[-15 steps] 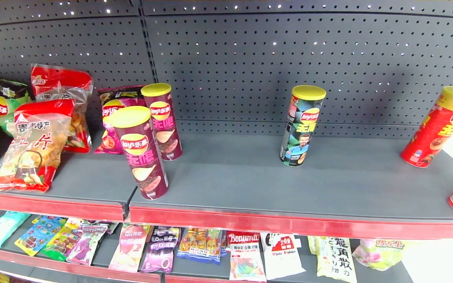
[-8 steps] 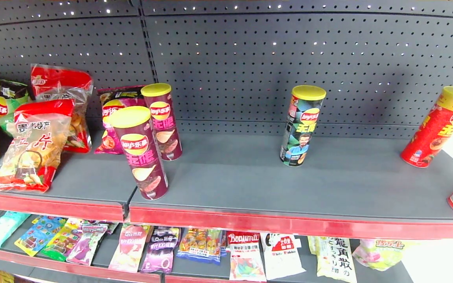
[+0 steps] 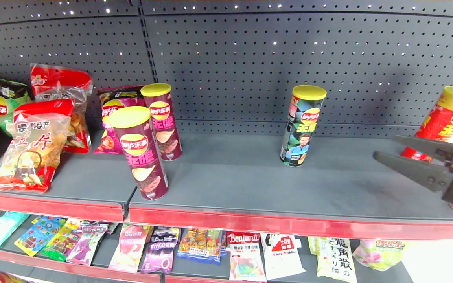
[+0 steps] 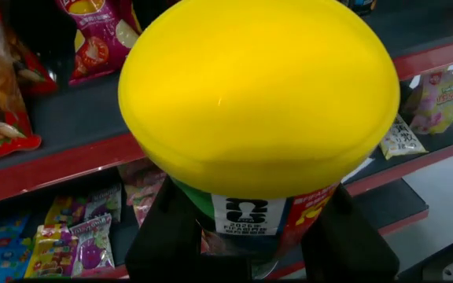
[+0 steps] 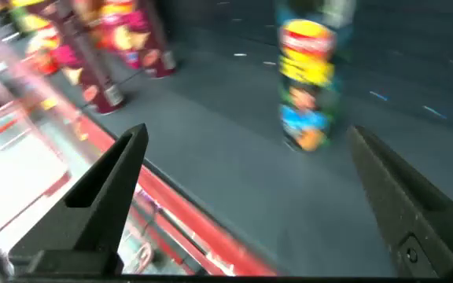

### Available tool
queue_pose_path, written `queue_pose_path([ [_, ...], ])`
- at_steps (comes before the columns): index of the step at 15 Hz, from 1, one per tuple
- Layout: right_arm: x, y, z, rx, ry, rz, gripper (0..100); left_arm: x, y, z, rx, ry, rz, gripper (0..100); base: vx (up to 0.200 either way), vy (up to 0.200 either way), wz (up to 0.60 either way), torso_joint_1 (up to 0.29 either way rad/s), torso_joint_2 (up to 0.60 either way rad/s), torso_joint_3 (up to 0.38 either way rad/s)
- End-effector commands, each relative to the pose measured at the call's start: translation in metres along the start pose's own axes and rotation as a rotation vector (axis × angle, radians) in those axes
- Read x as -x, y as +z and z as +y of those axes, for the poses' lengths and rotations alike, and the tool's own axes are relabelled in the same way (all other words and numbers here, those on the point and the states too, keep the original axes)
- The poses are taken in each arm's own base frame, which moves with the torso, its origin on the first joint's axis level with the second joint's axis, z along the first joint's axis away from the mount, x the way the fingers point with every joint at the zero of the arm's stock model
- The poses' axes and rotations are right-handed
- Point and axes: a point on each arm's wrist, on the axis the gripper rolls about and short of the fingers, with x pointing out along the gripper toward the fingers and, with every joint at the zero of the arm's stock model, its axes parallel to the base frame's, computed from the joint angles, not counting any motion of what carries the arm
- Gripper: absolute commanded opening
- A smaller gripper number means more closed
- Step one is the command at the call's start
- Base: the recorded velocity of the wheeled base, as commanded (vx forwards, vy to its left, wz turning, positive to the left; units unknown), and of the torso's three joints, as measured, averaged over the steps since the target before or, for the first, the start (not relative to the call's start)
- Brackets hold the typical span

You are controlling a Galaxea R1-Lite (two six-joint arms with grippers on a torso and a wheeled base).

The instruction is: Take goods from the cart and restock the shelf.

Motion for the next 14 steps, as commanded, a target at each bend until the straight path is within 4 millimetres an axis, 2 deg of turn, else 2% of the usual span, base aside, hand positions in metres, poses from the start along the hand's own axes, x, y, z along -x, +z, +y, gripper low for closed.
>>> queue_pose_path([
  [1, -0.077, -0.027, -0.066, 0.027, 0.156, 0.053, 100, 0.0, 0.001, 0.0, 0.0, 0.006, 0.0, 0, 0.0, 0.0, 0.0, 0.0, 0.0, 0.0],
  [2, -0.095, -0.029, -0.085, 0.082, 0.209, 0.031, 100, 0.001, 0.001, 0.0, -0.003, 0.016, -0.007, 0, 0.0, 0.0, 0.0, 0.0, 0.0, 0.0],
  [3, -0.106, -0.026, -0.094, 0.094, 0.241, 0.018, 100, 0.001, 0.001, 0.0, -0.002, 0.013, -0.006, 0, 0.0, 0.0, 0.0, 0.0, 0.0, 0.0],
  [5, -0.121, -0.017, -0.103, 0.119, 0.251, -0.01, 100, 0.0, 0.001, 0.0, -0.001, 0.008, -0.002, 0, 0.0, 0.0, 0.0, 0.0, 0.0, 0.0],
  [8, -0.14, -0.018, -0.117, 0.124, 0.262, -0.017, 100, 0.0, -0.001, 0.0, 0.021, -0.001, -0.002, 0, 0.0, 0.0, 0.0, 0.0, 0.0, 0.0],
  [14, -0.142, -0.022, -0.133, 0.111, 0.284, -0.013, 100, 0.0, -0.002, 0.0, 0.022, -0.005, -0.001, 0, 0.0, 0.0, 0.0, 0.0, 0.0, 0.0],
])
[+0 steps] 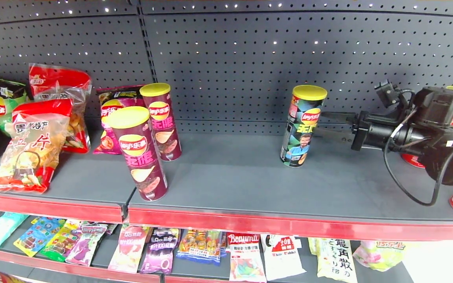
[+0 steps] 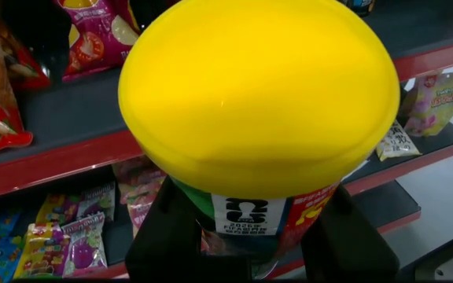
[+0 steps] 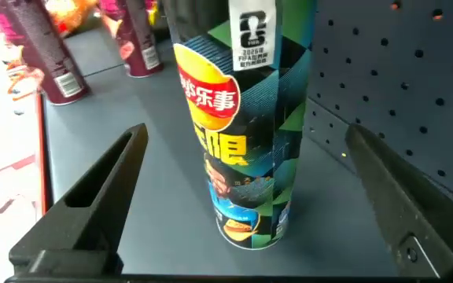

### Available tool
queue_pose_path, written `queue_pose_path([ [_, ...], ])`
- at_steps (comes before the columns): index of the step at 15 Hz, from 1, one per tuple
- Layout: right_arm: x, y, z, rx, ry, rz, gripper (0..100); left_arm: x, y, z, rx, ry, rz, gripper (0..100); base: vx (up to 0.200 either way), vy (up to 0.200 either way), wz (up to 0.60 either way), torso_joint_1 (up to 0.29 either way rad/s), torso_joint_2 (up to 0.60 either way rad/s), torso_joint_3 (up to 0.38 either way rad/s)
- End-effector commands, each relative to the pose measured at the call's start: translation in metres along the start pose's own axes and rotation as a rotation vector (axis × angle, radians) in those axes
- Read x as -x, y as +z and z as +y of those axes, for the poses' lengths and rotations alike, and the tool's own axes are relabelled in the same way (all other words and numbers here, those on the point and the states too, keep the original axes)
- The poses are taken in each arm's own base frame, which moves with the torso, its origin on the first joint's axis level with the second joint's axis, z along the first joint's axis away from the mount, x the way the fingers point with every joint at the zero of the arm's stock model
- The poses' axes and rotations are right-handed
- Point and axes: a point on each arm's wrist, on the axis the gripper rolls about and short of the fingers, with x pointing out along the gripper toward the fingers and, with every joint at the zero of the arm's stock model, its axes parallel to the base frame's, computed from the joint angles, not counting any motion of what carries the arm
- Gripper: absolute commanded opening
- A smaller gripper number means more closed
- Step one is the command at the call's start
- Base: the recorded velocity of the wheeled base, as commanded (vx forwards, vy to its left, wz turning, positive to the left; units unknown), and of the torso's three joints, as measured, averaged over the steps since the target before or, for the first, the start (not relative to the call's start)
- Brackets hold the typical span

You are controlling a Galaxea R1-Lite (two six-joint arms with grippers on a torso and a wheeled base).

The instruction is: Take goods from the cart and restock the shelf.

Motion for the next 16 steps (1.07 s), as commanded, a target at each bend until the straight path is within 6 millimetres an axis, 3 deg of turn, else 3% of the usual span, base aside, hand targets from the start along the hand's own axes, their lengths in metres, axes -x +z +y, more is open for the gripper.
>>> queue_pose_path([
  [1, -0.002, -0.003, -0.008, -0.007, 0.004, 0.001, 100, 0.0, 0.0, 0.0, -0.001, 0.0, -0.002, 0, 0.0, 0.0, 0.0, 0.0, 0.0, 0.0],
  [9, -0.02, -0.004, -0.026, -0.001, 0.06, -0.019, 100, 0.0, 0.0, 0.0, -0.001, -0.002, -0.002, 0, 0.0, 0.0, 0.0, 0.0, 0.0, 0.0],
  [16, -0.042, 0.001, -0.014, 0.002, 0.124, -0.031, 100, 0.0, -0.001, 0.0, 0.0, -0.004, 0.001, 0, 0.0, 0.0, 0.0, 0.0, 0.0, 0.0],
])
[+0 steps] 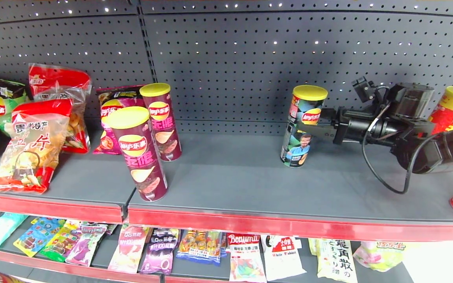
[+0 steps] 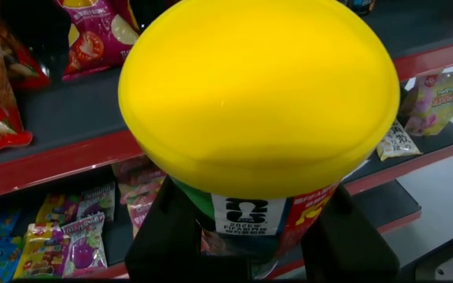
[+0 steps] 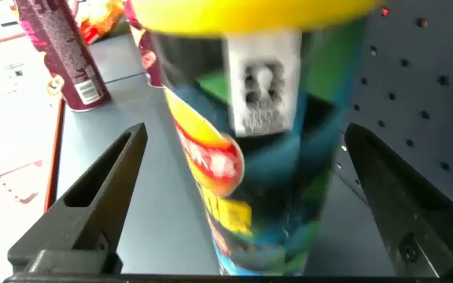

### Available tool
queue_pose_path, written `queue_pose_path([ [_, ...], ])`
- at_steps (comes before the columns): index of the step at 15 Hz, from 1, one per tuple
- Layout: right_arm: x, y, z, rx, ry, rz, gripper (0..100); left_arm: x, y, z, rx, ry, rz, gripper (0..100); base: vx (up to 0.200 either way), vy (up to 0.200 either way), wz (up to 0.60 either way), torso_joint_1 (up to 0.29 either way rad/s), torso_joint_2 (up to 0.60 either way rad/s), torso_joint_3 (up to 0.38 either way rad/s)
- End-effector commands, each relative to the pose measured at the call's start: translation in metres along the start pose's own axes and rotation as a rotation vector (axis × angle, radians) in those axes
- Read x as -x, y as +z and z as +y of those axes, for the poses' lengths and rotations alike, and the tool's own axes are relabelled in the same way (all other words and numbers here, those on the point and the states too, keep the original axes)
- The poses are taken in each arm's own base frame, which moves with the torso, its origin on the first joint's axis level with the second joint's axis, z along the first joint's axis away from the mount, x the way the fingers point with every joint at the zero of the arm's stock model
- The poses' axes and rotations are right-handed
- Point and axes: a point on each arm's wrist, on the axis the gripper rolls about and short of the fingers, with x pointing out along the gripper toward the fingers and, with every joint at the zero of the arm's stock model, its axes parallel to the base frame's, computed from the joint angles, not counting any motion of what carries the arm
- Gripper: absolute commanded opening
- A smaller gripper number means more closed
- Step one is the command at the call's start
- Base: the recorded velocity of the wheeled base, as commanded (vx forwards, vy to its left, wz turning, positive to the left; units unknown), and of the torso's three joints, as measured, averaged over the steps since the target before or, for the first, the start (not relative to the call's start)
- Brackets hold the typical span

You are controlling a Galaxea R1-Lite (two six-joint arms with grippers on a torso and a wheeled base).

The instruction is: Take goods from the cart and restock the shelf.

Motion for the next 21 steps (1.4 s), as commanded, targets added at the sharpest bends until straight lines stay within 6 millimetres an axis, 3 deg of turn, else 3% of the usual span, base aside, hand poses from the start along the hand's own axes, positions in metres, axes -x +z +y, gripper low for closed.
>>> queue_pose_path([
  [1, -0.004, 0.003, -0.003, 0.004, 0.002, -0.009, 100, 0.001, 0.0, 0.0, -0.001, 0.0, -0.003, 0, 0.0, 0.0, 0.0, 0.0, 0.0, 0.0],
  [6, -0.005, 0.003, -0.005, 0.007, 0.004, -0.012, 100, 0.002, 0.0, -0.001, -0.003, -0.001, -0.009, 0, 0.0, 0.0, 0.0, 0.0, 0.0, 0.0],
  [7, -0.005, 0.003, -0.005, 0.005, 0.002, -0.011, 0, 0.002, 0.0, -0.001, -0.003, -0.001, -0.009, 0, 0.0, 0.0, 0.0, 0.0, 0.0, 0.0],
  [14, -0.009, 0.008, 0.013, 0.003, -0.001, -0.008, 0, 0.002, 0.0, -0.001, -0.004, 0.0, -0.01, 0, 0.0, 0.0, 0.0, 0.0, 0.0, 0.0],
  [21, 0.008, 0.029, 0.076, 0.026, -0.174, -0.009, 0, 0.002, 0.0, -0.001, -0.003, 0.0, -0.009, 0, 0.0, 0.0, 0.0, 0.0, 0.0, 0.0],
])
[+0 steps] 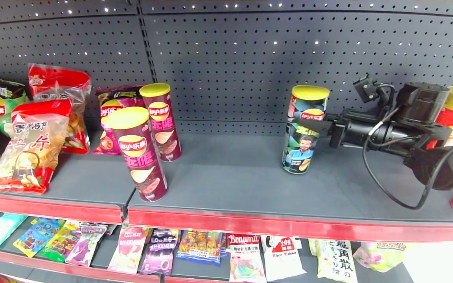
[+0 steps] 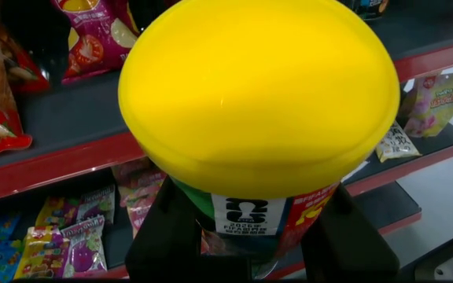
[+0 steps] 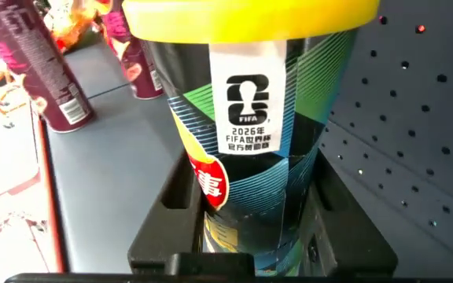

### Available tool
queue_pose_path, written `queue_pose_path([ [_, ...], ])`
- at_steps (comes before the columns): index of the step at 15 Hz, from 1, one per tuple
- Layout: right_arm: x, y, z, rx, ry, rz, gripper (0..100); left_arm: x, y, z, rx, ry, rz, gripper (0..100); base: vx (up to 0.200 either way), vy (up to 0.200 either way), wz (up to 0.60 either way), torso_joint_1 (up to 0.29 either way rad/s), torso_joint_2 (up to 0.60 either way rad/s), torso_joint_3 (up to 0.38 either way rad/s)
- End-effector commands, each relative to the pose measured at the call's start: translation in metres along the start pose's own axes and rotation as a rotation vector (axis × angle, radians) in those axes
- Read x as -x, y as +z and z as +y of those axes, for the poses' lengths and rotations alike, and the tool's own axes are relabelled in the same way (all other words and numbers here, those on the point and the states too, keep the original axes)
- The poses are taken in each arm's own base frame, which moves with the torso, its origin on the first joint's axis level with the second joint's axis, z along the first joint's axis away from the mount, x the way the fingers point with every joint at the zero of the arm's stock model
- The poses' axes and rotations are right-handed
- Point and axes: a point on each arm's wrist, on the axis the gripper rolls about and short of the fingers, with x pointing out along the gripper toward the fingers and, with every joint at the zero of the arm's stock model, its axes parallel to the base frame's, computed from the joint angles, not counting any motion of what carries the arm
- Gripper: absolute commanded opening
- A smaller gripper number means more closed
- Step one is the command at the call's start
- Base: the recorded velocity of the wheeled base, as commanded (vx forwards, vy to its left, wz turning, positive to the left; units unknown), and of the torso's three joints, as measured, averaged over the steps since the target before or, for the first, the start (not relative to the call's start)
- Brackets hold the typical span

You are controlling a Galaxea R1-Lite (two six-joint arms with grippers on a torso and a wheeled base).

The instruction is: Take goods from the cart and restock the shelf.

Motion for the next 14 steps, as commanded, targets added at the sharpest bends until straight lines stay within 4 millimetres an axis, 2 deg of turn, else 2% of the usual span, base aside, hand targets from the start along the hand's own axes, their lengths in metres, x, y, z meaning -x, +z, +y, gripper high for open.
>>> queue_pose_path([
  [1, 0.021, 0.014, 0.025, 0.034, -0.009, -0.019, 0, 0.0, 0.0, 0.0, -0.001, -0.001, 0.001, 0, 0.0, 0.0, 0.0, 0.0, 0.0, 0.0],
  [6, 0.037, -0.001, 0.045, 0.074, 0.004, -0.049, 0, 0.0, 0.0, 0.0, 0.0, -0.015, 0.001, 0, 0.0, 0.0, 0.0, 0.0, 0.0, 0.0],
  [14, 0.034, -0.023, 0.074, 0.069, 0.043, -0.038, 0, 0.001, -0.001, -0.001, -0.002, -0.013, -0.005, 0, 0.0, 0.0, 0.0, 0.0, 0.0, 0.0],
])
